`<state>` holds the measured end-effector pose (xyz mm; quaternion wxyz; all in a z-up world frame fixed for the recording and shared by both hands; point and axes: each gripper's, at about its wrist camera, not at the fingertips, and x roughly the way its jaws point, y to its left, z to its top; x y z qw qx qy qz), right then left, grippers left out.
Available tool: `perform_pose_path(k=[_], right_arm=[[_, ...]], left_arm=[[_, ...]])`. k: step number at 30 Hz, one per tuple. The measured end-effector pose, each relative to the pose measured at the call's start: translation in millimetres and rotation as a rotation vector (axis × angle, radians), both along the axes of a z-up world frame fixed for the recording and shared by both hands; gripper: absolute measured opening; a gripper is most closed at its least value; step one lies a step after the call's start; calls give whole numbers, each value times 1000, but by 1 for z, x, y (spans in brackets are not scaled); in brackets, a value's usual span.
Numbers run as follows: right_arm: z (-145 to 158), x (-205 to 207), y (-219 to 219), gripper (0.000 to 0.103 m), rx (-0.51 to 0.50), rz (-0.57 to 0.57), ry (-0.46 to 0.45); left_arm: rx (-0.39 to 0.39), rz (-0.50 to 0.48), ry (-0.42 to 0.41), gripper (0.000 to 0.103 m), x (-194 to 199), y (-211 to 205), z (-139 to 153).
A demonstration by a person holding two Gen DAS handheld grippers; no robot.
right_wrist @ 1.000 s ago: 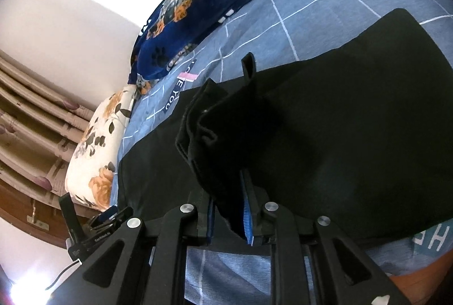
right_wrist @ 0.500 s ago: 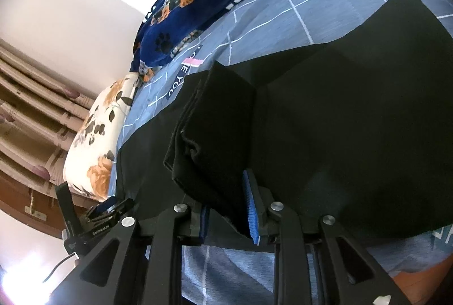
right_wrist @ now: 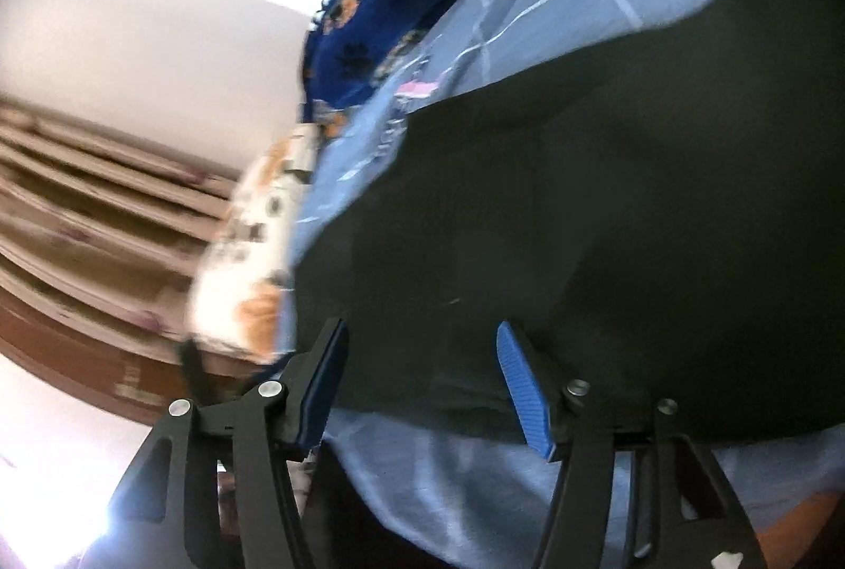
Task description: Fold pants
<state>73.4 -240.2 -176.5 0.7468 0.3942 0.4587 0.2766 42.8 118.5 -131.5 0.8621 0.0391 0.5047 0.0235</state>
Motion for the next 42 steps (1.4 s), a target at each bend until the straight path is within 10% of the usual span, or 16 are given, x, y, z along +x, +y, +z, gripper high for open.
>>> perform_pose_path(k=[17,25,33,42], right_arm=[[-10,3,-2,25,-131,2,2],[46,17,-111,25,-136,-188,-116],[8,35,-195,24,-173,-327,61],[-1,21,-217,19,-148,-400,58]], left_arm=[[3,-5,0,94,1,-1,-2],[0,0,4,95,1,-1,-1],[6,-5,7,95,1,-1,-1],[10,-3,8,96,1,0,-3]])
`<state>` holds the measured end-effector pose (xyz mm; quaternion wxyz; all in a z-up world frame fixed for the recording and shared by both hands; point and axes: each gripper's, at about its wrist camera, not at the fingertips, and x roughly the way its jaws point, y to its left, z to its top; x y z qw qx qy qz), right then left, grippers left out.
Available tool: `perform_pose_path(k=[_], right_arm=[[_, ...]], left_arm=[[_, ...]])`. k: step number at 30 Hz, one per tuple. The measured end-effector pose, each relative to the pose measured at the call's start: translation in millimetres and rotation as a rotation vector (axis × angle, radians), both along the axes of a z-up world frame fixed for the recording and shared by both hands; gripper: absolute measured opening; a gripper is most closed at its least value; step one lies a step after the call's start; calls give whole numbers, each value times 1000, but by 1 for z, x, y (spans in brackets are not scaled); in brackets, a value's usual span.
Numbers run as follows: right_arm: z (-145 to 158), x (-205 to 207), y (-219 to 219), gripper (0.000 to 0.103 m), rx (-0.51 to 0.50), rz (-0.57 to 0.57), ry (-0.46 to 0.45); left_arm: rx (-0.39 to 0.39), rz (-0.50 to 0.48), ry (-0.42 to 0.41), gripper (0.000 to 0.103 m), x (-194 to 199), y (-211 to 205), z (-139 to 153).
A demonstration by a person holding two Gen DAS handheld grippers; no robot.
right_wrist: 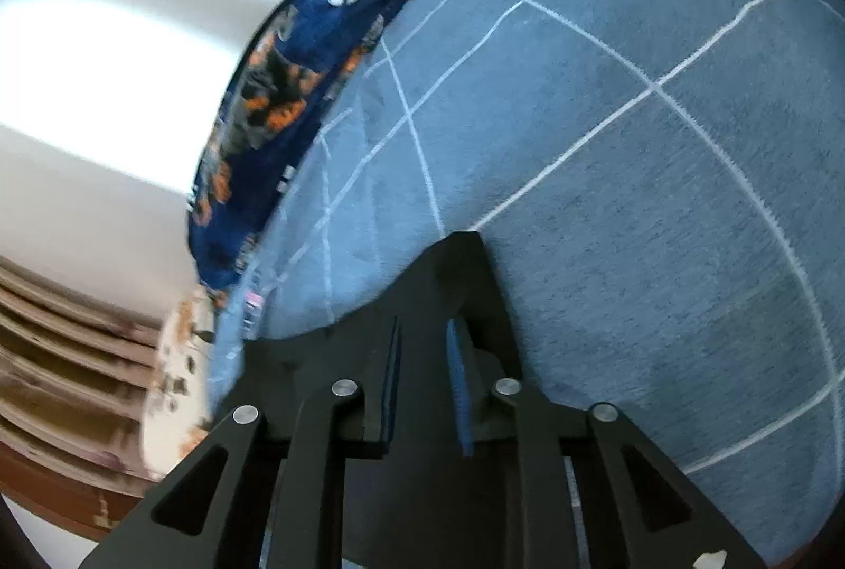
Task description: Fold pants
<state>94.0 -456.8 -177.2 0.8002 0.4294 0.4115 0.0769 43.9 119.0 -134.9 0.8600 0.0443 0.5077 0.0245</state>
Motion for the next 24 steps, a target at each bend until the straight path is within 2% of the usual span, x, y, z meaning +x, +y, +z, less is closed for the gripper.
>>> perform_pose_path(k=[6,9,10,12,14,15,17,21,24], right_arm=[[13,-1,3,19,8,-4,-79],[3,2,14,18,-47,29,-31],[-3,3,17,11,-72,37,-5],[-8,1,19,10,-88,30,-5],[-7,-1,18,13,-67,17,-1],[-3,-4,20,18,-74,6,-7],[8,-9,27,18,-109,8,-29],[33,-20,69,21,-136,110,-87],[45,-29,120,31,-201,227,-105]], left_arm=[[2,4,-9,96,0,1,1],[-2,16,-21,96,0,3,4],[-7,23,-22,96,0,6,5],[-11,38,-29,96,-1,9,8],[-17,47,-32,96,-1,12,9],[-17,52,-33,96,-1,13,10],[-16,58,-35,96,0,14,11],[-8,59,-39,96,-1,14,11],[-7,59,-42,96,-1,14,12]])
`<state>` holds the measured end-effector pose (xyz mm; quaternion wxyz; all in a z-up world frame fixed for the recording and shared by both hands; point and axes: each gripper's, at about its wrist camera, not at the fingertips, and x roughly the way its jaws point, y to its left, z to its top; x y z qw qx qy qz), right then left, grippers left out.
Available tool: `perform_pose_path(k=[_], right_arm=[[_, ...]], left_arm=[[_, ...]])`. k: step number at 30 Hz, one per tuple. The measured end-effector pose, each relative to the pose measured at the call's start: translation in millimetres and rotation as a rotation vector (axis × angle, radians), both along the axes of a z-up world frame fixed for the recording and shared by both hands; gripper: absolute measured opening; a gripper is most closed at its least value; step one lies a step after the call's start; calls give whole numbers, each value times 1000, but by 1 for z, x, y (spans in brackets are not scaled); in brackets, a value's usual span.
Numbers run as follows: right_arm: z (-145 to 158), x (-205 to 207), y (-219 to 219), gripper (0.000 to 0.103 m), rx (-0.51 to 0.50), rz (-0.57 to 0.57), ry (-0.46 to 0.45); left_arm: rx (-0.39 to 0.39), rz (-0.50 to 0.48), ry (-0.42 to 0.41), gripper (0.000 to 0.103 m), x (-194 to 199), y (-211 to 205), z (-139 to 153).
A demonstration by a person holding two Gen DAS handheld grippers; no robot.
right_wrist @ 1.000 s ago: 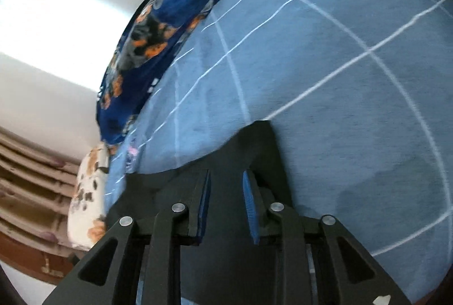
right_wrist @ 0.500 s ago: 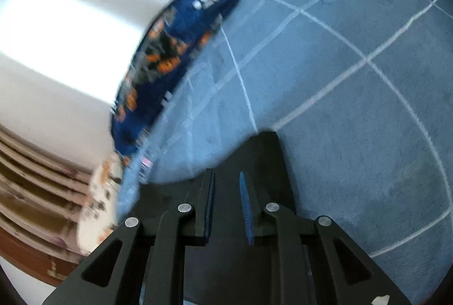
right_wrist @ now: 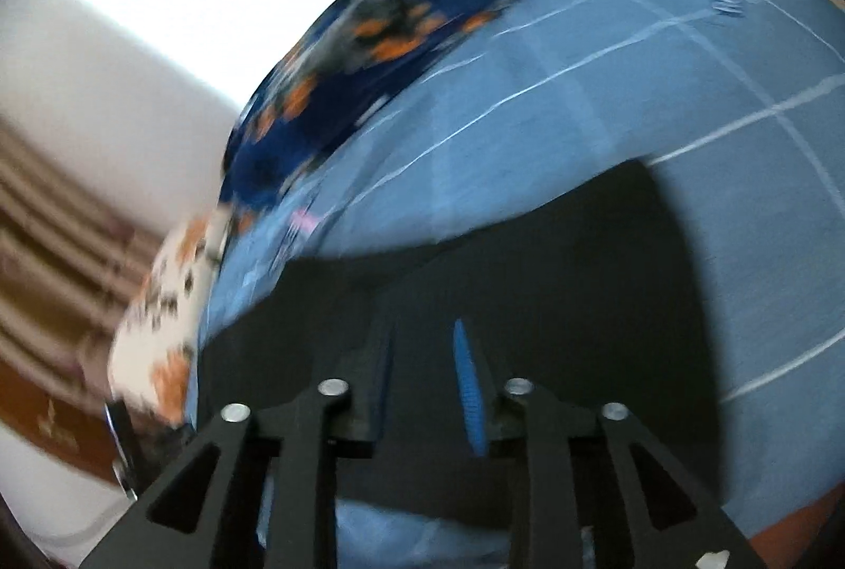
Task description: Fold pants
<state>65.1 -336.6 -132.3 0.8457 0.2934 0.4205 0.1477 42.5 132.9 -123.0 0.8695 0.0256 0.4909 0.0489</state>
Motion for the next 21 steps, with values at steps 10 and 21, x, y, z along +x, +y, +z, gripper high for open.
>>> perform_pose_path(k=[10,21], right_arm=[[-27,-17,99,31,-149,222,51],[-14,-19,101,34,-100,230,18]], left_arm=[[-5,4,-23,96,-1,3,10],[-291,-14,-15,96,-3,74,48]])
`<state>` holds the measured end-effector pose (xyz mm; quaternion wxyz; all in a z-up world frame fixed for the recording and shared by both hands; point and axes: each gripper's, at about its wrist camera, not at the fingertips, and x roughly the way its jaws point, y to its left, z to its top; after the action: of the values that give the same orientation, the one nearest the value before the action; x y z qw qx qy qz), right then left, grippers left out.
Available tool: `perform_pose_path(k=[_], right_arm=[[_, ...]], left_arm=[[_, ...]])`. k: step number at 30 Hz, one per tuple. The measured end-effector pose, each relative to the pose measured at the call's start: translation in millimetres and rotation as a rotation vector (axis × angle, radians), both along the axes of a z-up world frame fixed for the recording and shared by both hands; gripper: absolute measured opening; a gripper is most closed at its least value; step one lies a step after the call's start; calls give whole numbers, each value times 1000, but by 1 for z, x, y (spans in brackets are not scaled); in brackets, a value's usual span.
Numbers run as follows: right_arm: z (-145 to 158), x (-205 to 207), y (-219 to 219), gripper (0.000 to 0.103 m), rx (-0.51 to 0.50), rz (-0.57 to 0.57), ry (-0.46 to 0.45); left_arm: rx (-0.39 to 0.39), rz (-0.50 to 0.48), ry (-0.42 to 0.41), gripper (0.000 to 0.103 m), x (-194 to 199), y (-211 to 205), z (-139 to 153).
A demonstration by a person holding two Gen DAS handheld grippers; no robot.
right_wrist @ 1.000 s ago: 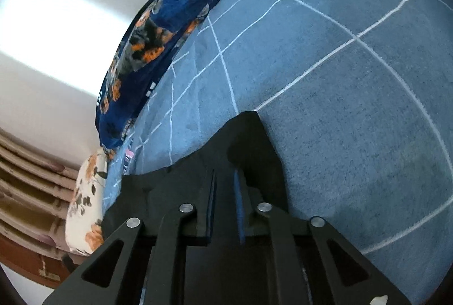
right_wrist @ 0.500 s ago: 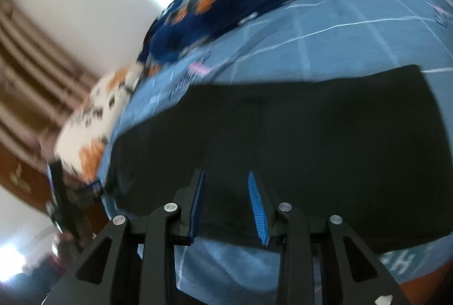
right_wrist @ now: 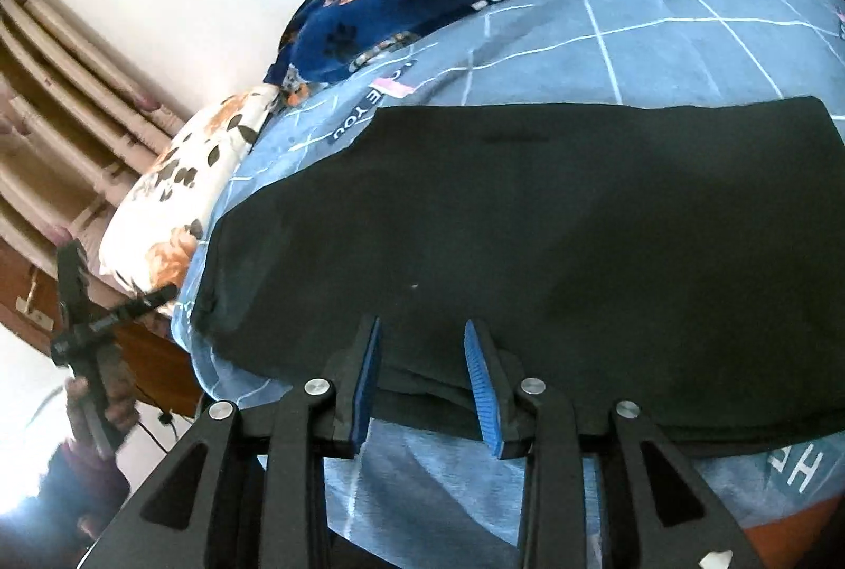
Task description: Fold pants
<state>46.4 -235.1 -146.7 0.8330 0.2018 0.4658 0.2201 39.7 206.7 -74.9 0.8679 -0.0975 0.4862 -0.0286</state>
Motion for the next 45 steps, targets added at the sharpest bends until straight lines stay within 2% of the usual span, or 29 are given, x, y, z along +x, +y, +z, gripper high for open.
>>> perform_pose_path(k=[1,3,5,8,9,11,15,19,22,23,25,27,29,32,34,37,39,40,42,45], right_arm=[[-2,0,2,35,3,4,6],[-7,1,3,36,11,4,26],[-9,1,3,36,22,-2,29],[-9,2,0,38,46,-8,36],[-9,1,0,38,51,-11,39],[-10,1,2,40,51,-14,43],[-9,1,4,43,47,-15,42],[-9,2,4,45,49,-15,42],[-10,2,4,45,57,-17,43],[-10,2,4,45,62,-19,46],[-10,2,4,45,68,-22,48],[-10,2,3,46,66,-26,47],[-12,3,1,46,81,-35,53],[-15,4,-4,46,108,-45,61],[-15,4,-4,46,114,-49,64],[-15,4,-4,47,114,-49,64],[-14,3,-4,48,118,-50,64],[-14,3,-5,49,119,-50,63],[-14,3,-5,50,120,-49,62],[-14,3,-4,51,120,-47,62]], left_arm=[[-42,-4,-2,96,-1,9,2],[-180,-26,29,94,-3,31,-2],[-256,-35,74,83,-3,42,-11],[-328,-67,130,72,-2,44,-28],[-385,-90,152,68,-2,42,-36],[-451,-114,171,53,-1,39,-43],[-636,-157,204,53,-2,27,-54],[-610,-145,240,52,-1,21,-63],[-582,-80,272,52,2,27,-74],[-613,-56,288,52,2,31,-79],[-644,-36,275,53,-1,37,-80],[-603,-3,244,53,-1,43,-75],[-616,-5,236,53,5,45,-75],[-593,-10,229,53,12,43,-79],[-594,-15,212,56,12,42,-78],[-629,-53,135,56,6,43,-71],[-748,-70,42,56,3,52,-63],[-772,-62,29,56,3,54,-63],[-725,-8,80,56,6,56,-71],[-732,4,124,56,4,52,-79]])
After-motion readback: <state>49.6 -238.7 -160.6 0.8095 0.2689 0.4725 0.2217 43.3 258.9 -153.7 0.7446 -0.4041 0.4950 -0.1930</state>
